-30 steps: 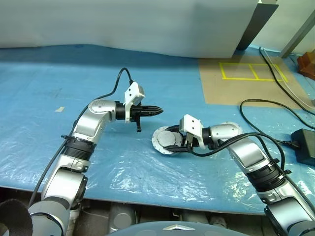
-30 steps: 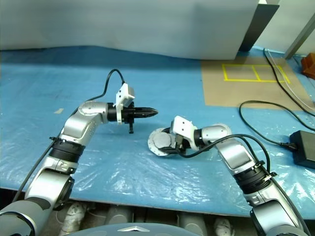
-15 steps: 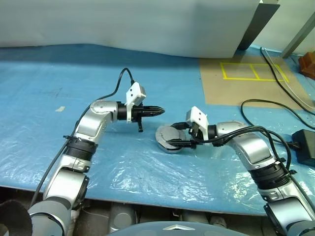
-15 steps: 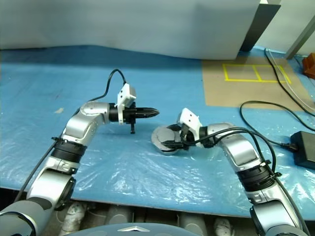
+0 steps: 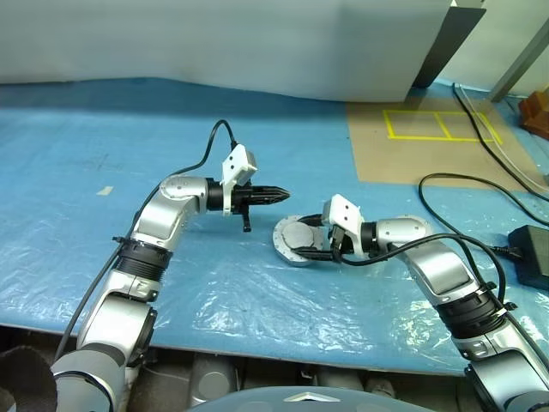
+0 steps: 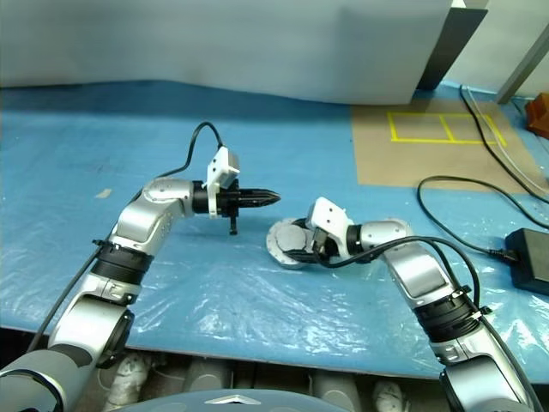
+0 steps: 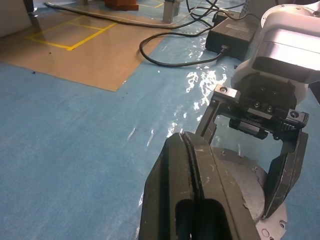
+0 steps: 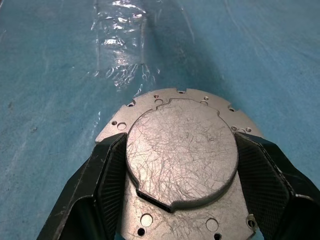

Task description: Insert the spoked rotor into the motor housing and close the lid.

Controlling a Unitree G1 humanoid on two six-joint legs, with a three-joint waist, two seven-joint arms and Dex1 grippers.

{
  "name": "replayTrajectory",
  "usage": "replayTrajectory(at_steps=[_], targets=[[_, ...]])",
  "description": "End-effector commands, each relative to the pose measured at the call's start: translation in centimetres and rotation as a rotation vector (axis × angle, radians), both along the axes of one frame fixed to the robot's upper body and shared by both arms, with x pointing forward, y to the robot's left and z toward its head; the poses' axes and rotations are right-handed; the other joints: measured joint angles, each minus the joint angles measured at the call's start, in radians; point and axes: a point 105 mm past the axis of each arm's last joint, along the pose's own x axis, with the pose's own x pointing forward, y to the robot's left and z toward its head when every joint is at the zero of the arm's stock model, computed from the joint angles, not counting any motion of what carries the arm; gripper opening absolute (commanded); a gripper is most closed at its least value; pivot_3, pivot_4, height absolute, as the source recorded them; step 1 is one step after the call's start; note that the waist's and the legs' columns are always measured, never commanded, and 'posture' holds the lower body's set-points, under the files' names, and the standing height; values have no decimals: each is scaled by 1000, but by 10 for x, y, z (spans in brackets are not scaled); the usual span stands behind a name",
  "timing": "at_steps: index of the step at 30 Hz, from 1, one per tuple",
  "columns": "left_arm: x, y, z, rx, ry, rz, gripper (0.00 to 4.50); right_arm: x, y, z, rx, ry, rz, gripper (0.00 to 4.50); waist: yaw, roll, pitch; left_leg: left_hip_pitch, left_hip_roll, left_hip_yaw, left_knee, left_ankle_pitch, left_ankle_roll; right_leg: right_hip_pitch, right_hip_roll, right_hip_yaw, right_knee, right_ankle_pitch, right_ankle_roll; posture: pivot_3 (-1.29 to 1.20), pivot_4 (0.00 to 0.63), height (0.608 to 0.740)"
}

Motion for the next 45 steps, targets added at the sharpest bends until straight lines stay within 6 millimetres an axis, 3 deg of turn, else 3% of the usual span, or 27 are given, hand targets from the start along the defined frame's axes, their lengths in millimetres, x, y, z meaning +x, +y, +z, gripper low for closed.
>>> replayTrajectory(at_steps=[1,10,15,23,32,45], targets=[[-5,-1,8,-4,-33,-23,0,-4,-16,-26,-69,71,-56,2963,0,0,0,0,0,0,0,0,0,0,0,0,0,0,0,0,150,740],[-7,-2,8,-7,-34,-26,0,9,-29,-9,-1,94,-127,2963,3,1,-1,0,0,0,0,0,0,1,-1,0,-1,0,0,0,150,740],[-8,-3,7,-15,-33,-24,0,-4,-34,-29,-115,106,-72,2963,5,1,-1,0,0,0,0,0,0,1,-1,-1,-1,0,0,0,150,740],[-10,-6,5,-19,-31,-25,0,-6,-27,-48,-131,77,-103,2963,-1,1,-5,2,0,0,-1,0,0,3,0,-1,-1,0,0,0,150,740],[-13,-8,-40,145,-27,-51,0,-3,-23,-38,-62,91,-147,2963,-2,2,-8,12,0,1,-4,0,1,12,-1,0,-4,-4,5,0,150,740],[-9,-17,-66,217,-50,-76,0,-3,-20,-38,-55,81,-163,2963,-22,2,-8,10,0,1,-6,0,1,12,-1,0,-7,-1,1,0,150,740]])
